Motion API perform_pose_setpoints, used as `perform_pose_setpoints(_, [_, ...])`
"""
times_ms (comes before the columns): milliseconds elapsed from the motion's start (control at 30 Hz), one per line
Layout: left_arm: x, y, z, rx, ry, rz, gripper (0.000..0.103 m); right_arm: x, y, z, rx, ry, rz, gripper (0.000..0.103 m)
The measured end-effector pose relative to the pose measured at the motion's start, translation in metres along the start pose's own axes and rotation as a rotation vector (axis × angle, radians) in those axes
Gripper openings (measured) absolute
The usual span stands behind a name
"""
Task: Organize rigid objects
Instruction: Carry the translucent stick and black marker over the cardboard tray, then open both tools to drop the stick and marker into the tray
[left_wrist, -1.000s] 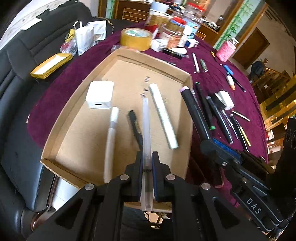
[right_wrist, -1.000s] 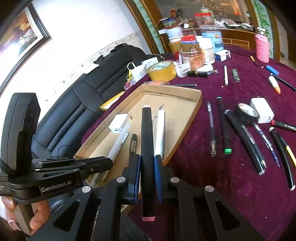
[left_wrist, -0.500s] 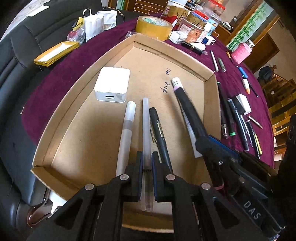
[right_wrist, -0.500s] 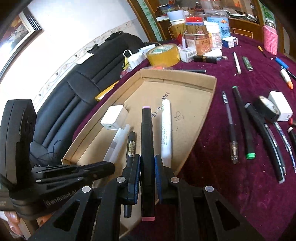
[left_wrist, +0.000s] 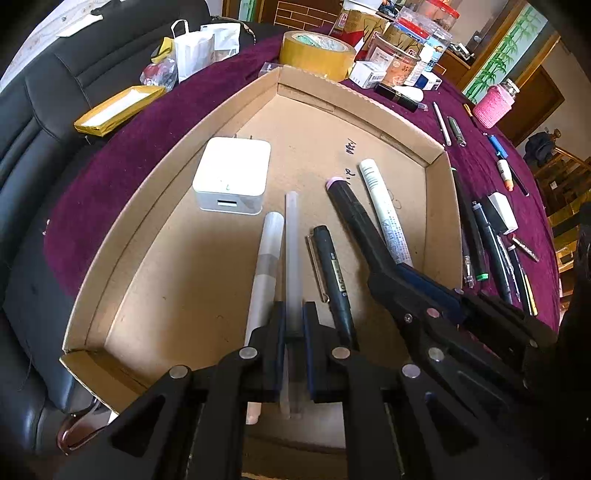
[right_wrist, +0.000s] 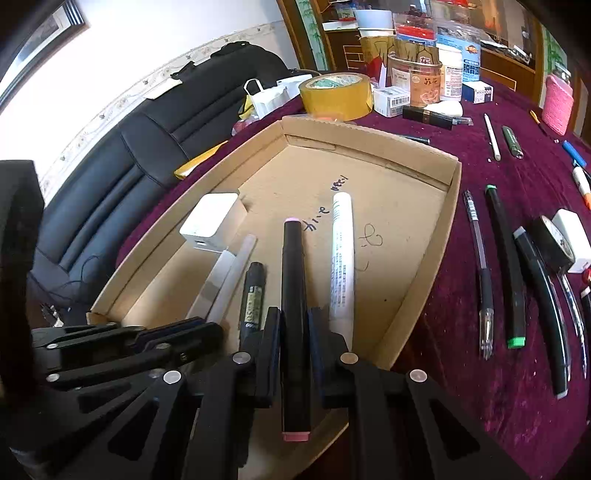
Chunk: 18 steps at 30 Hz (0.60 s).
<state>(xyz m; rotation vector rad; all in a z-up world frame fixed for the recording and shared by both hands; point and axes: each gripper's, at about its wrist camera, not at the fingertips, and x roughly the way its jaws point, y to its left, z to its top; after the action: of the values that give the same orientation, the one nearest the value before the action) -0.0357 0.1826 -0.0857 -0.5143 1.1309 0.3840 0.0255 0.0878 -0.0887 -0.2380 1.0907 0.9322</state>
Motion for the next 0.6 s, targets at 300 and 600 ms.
perform_pose_setpoints(300, [-0.0002,-0.0011,-0.0015,0.026,-0.038,0.015,0.009,0.0040,0.0024,-0.0008,-0.034,-0.020,-0.028,0.016])
perform_pose_setpoints(600, [-0.0040,-0.0008,-0.0051,0.026,-0.071,0.001,0.023,-0.0048,0.0013,-0.0061,-0.031,-0.030,0.009,0.017])
